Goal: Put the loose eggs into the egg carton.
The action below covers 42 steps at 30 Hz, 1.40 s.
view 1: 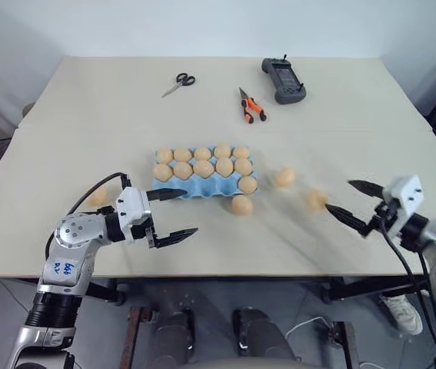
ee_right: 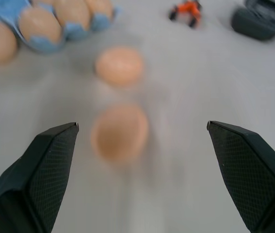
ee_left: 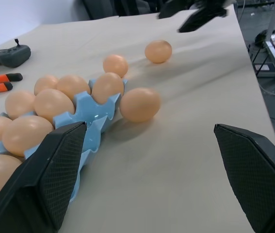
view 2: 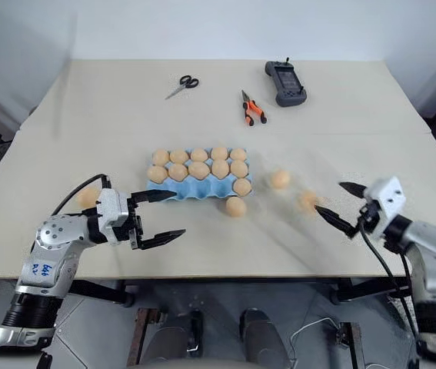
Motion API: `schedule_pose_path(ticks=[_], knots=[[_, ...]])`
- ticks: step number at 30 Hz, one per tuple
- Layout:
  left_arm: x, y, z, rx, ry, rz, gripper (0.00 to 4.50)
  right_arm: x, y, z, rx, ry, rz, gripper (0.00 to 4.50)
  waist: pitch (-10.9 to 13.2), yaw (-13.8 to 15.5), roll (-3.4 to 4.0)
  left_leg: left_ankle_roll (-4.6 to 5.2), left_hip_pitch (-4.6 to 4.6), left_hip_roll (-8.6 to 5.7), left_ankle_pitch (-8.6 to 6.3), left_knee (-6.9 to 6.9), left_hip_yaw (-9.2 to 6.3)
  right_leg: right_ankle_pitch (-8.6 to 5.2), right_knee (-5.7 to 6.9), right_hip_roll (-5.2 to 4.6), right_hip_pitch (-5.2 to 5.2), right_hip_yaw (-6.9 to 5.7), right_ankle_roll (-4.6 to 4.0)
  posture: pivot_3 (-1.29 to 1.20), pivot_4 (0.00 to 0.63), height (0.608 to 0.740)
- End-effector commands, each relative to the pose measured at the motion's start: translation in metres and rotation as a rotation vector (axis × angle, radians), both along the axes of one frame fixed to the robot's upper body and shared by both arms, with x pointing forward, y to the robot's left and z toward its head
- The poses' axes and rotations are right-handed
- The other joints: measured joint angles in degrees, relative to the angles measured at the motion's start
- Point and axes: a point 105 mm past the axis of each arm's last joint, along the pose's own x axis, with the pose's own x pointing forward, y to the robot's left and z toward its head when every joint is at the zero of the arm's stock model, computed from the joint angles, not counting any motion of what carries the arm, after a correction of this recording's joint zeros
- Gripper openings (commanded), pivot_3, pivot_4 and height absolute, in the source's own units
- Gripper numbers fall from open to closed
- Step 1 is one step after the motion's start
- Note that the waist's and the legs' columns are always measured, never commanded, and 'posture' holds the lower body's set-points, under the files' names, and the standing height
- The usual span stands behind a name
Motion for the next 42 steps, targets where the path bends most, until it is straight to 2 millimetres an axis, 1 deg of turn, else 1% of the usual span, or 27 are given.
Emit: schedule_pose_path(ticks=[1, 2, 3, 4, 7, 8, 10, 11, 15, 18, 21, 23, 24, 26, 29, 33, 34, 37, 40, 42], knots=[[-0.003, -0.006, 0.011, -0.018, -0.040, -0.021, 4.50, 0.009, 0.012, -0.002, -0.002, 0.052, 0.044, 4.45, 0.00, 0.20, 0.00, 0.03, -0.02, 0.01, 0.02, 0.00, 0.03, 0.01, 0.00, -0.02, 0.00, -0.01, 0.03, 0.00, 0.150, 0.740], [-0.003, -0.006, 0.012, -0.018, -0.043, -0.018, 4.50, 0.010, 0.017, -0.003, -0.010, 0.062, 0.064, 4.45, 0.00, 0.35, 0.00, 0.03, -0.04, 0.02, 0.02, 0.00, 0.05, 0.09, -0.01, -0.06, 0.00, -0.04, 0.18, 0.00, 0.150, 0.740], [-0.003, -0.005, 0.013, -0.019, -0.048, -0.010, 4.50, 0.012, 0.020, -0.006, -0.015, 0.078, 0.076, 4.45, 0.00, 0.52, 0.00, 0.04, -0.06, 0.02, 0.02, -0.01, 0.09, 0.39, -0.01, -0.13, -0.01, -0.08, 0.72, 0.00, 0.150, 0.740], [-0.003, -0.005, 0.013, -0.021, -0.052, -0.004, 4.50, 0.013, 0.022, -0.007, -0.021, 0.090, 0.083, 4.45, 0.00, 0.73, 0.00, 0.02, -0.09, 0.02, 0.00, -0.02, 0.10, 0.52, -0.05, -0.15, -0.03, -0.10, 0.97, 0.00, 0.150, 0.740], [-0.003, -0.002, 0.016, -0.025, -0.062, 0.016, 4.50, 0.016, 0.025, -0.010, -0.034, 0.096, 0.089, 4.45, 0.00, 1.06, 0.00, -0.03, -0.19, 0.03, -0.10, -0.16, 0.13, 0.52, -0.32, -0.18, -0.09, -0.11, 0.97, 0.00, 0.150, 0.740], [-0.003, -0.001, 0.016, -0.027, -0.065, 0.025, 4.50, 0.017, 0.025, -0.010, -0.035, 0.097, 0.087, 4.28, 0.00, 1.12, 0.00, -0.02, -0.21, 0.04, -0.13, -0.21, 0.14, 0.52, -0.42, -0.19, -0.10, -0.11, 0.98, 0.00, 0.150, 0.740], [-0.004, 0.001, 0.017, -0.032, -0.068, 0.036, 4.50, 0.018, 0.024, -0.013, -0.036, 0.106, 0.083, 3.89, 0.00, 1.26, 0.01, -0.07, -0.22, 0.07, -0.18, -0.31, 0.16, 0.52, -0.58, -0.18, -0.10, -0.11, 0.98, 0.00, 0.150, 0.740], [-0.005, 0.001, 0.017, -0.034, -0.070, 0.041, 4.50, 0.017, 0.023, -0.015, -0.040, 0.115, 0.082, 3.61, -0.01, 1.28, 0.01, -0.07, -0.22, 0.07, -0.20, -0.36, 0.16, 0.53, -0.65, -0.18, -0.10, -0.11, 0.98, 0.00, 0.150, 0.740], [-0.006, 0.002, 0.018, -0.038, -0.073, 0.055, 4.50, 0.017, 0.023, -0.018, -0.034, 0.127, 0.090, 2.25, 0.00, 1.30, 0.01, -0.10, -0.24, 0.17, -0.29, -0.37, 0.20, 0.53, -0.73, -0.12, -0.10, -0.11, 0.98, 0.00, 0.150, 0.740], [-0.005, 0.003, 0.019, -0.042, -0.075, 0.066, 4.50, 0.017, 0.021, -0.020, -0.050, 0.134, 0.093, 1.44, -0.01, 1.26, 0.01, -0.13, -0.21, 0.28, -0.31, -0.37, 0.36, 0.52, -0.73, -0.11, -0.05, -0.11, 0.98, 0.00, 0.150, 0.740], [-0.005, 0.004, 0.019, -0.045, -0.075, 0.079, 4.50, 0.018, 0.021, -0.019, -0.031, 0.120, 0.099, 1.44, -0.01, 1.26, 0.01, -0.13, -0.21, 0.48, -0.31, -0.36, 0.66, 0.52, -0.73, -0.12, -0.04, -0.12, 0.96, 0.00, 0.150, 0.740], [-0.004, 0.004, 0.019, -0.048, -0.075, 0.084, 4.50, 0.020, 0.022, -0.014, 0.025, 0.090, 0.092, 1.44, -0.01, 1.26, 0.01, -0.13, -0.21, 0.49, -0.31, -0.36, 0.67, 0.51, -0.73, -0.12, -0.04, -0.12, 0.95, 0.00, 0.150, 0.740], [-0.005, 0.004, 0.018, -0.048, -0.074, 0.085, 4.50, 0.021, 0.022, -0.010, 0.069, 0.088, 0.087, 1.63, -0.01, 1.27, 0.01, -0.13, -0.21, 0.49, -0.31, -0.36, 0.68, 0.51, -0.75, -0.12, -0.04, -0.12, 0.95, 0.00, 0.150, 0.740], [-0.005, 0.004, 0.018, -0.049, -0.072, 0.087, 4.50, 0.021, 0.022, -0.004, 0.116, 0.078, 0.094, 2.07, 0.00, 1.28, 0.01, -0.13, -0.22, 0.50, -0.31, -0.37, 0.68, 0.51, -0.75, -0.12, -0.05, -0.12, 0.96, 0.00, 0.150, 0.740], [-0.004, 0.004, 0.018, -0.050, -0.070, 0.088, 4.50, 0.019, 0.015, -0.001, 0.092, 0.064, 0.075, 3.06, 0.00, 1.27, 0.01, -0.14, -0.23, 0.50, -0.31, -0.37, 0.68, 0.51, -0.76, -0.12, -0.06, -0.13, 0.96, 0.00, 0.150, 0.740], [-0.002, 0.004, 0.018, -0.051, -0.071, 0.082, 4.50, 0.011, -0.001, -0.008, 0.054, 0.106, 0.030, 4.36, 0.00, 1.37, 0.01, -0.15, -0.23, 0.50, -0.32, -0.38, 0.68, 0.50, -0.78, -0.13, -0.06, -0.13, 0.94, 0.00, 0.150, 0.740], [-0.002, 0.002, 0.019, -0.051, -0.072, 0.074, 4.50, 0.008, -0.002, -0.012, 0.047, 0.121, 0.034, 4.44, -0.01, 1.38, 0.01, -0.15, -0.23, 0.51, -0.32, -0.39, 0.68, 0.50, -0.80, -0.13, -0.05, -0.15, 0.93, 0.00, 0.150, 0.740], [-0.001, -0.002, 0.019, -0.050, -0.069, 0.051, 4.50, -0.001, -0.004, -0.027, 0.022, 0.181, 0.040, 4.44, -0.01, 1.35, 0.01, -0.15, -0.24, 0.52, -0.33, -0.40, 0.70, 0.48, -0.83, -0.14, -0.05, -0.14, 0.90, 0.00, 0.150, 0.740], [0.000, -0.006, 0.020, -0.052, -0.067, 0.033, 4.50, -0.003, -0.003, -0.040, 0.014, 0.213, 0.034, 4.44, -0.01, 1.21, 0.01, -0.15, -0.24, 0.52, -0.33, -0.41, 0.72, 0.48, -0.83, -0.13, -0.05, -0.13, 0.90, 0.00, 0.150, 0.740], [0.001, -0.007, 0.021, -0.052, -0.068, 0.027, 4.50, -0.004, -0.002, -0.045, 0.008, 0.220, 0.034, 4.44, -0.01, 0.97, 0.01, -0.15, -0.23, 0.52, -0.33, -0.41, 0.74, 0.49, -0.81, -0.12, -0.05, -0.11, 0.91, 0.00, 0.150, 0.740]])
